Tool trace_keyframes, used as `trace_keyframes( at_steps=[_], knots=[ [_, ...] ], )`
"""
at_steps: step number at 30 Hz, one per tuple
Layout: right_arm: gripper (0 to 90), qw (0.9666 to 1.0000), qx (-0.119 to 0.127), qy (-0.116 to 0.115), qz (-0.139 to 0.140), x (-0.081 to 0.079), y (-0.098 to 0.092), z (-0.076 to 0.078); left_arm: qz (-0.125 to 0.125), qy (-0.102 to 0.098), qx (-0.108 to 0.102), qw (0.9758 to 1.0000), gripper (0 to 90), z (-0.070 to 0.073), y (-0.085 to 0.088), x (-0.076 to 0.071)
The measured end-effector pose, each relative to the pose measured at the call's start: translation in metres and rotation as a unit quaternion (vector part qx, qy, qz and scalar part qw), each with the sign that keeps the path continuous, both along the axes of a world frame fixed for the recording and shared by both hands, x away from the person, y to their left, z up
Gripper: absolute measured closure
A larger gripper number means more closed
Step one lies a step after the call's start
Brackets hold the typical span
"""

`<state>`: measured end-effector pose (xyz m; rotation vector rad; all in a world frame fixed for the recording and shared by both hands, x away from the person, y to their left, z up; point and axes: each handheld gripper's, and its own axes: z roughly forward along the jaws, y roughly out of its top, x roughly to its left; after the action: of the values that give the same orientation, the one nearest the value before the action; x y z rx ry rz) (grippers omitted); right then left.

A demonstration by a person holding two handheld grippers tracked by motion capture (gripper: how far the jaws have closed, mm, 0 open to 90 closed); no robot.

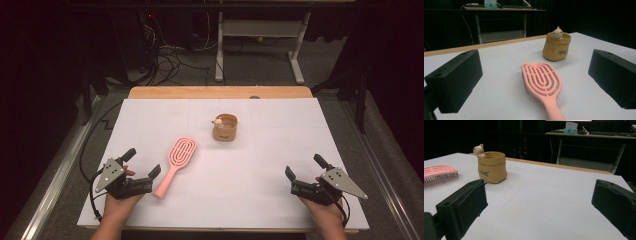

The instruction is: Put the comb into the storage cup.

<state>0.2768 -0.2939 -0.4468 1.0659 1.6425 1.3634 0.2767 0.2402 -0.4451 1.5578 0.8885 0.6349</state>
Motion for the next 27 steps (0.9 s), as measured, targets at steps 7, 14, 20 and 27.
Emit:
trace_keyframes(
  at_steps=[7,14,20,27],
  knots=[
    [0.2,1.0,-0.005,-0.003,0.002,0.0006,0.001,0.0004,0.001,-0.003,0.004,1.0,0.0,0.0014,0.0003,-0.0023],
    [0.2,0.9999,-0.008,-0.006,0.004,0.0009,0.002,0.0012,0.001,0.0,0.005,1.0,0.0,0.0018,0.0008,-0.0029],
    [0.2,0.9999,-0.009,-0.007,0.005,0.0009,0.0021,0.0016,0.004,0.0,0.006,1.0,0.0,0.0032,0.0011,-0.0041],
    [0.3,0.9999,-0.008,-0.008,0.004,0.0002,0.0019,0.0017,0.004,-0.009,0.011,0.9999,3.5,0.0044,0.0011,-0.006]
  ],
)
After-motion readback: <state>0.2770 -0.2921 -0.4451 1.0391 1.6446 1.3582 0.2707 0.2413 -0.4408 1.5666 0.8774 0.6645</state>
